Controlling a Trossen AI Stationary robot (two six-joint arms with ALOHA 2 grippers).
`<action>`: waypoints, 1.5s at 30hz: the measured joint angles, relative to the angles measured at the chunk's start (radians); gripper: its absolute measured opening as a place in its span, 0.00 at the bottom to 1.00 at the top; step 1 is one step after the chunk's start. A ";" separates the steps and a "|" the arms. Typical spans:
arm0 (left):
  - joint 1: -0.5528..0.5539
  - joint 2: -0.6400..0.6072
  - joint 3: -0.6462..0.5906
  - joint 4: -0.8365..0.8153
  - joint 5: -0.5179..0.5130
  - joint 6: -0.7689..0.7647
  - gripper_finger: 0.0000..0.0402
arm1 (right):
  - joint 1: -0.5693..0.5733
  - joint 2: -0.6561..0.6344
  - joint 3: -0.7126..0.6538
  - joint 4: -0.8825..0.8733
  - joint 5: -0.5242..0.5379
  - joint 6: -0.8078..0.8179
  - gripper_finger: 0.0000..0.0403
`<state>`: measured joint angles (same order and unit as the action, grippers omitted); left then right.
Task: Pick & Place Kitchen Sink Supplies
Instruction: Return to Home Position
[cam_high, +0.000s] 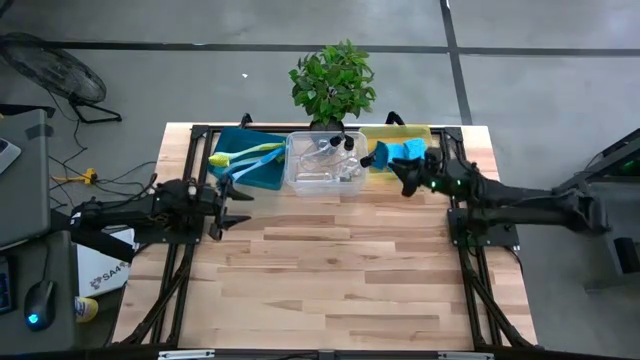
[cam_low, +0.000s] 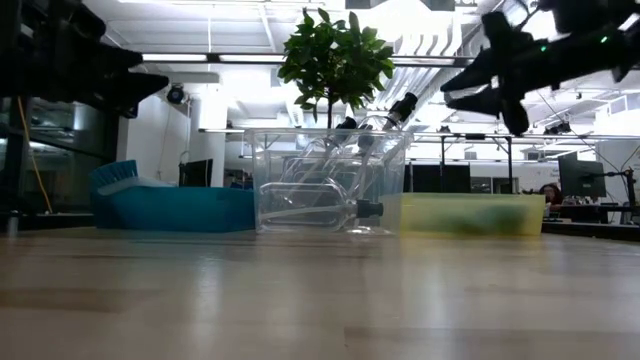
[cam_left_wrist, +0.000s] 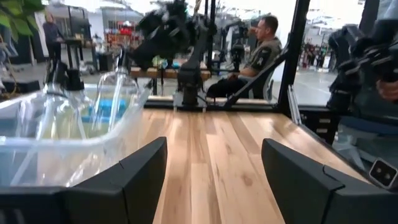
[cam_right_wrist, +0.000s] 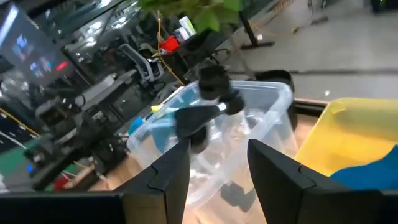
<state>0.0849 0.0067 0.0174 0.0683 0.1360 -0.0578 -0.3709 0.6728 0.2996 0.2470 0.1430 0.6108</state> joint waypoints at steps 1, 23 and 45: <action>0.000 0.000 0.000 -0.014 0.000 0.000 0.64 | 0.063 -0.005 0.000 0.000 0.068 -0.021 0.38; 0.000 0.000 0.000 -0.053 0.000 0.000 0.64 | 0.600 0.451 -0.135 0.801 0.535 -0.283 0.38; 0.000 0.000 0.000 -0.055 0.001 0.000 0.64 | 0.635 0.458 -0.291 1.109 0.535 -0.427 0.33</action>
<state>0.0849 0.0067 0.0175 0.0135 0.1371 -0.0578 0.2638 1.1305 0.0082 1.3557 0.6778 0.1834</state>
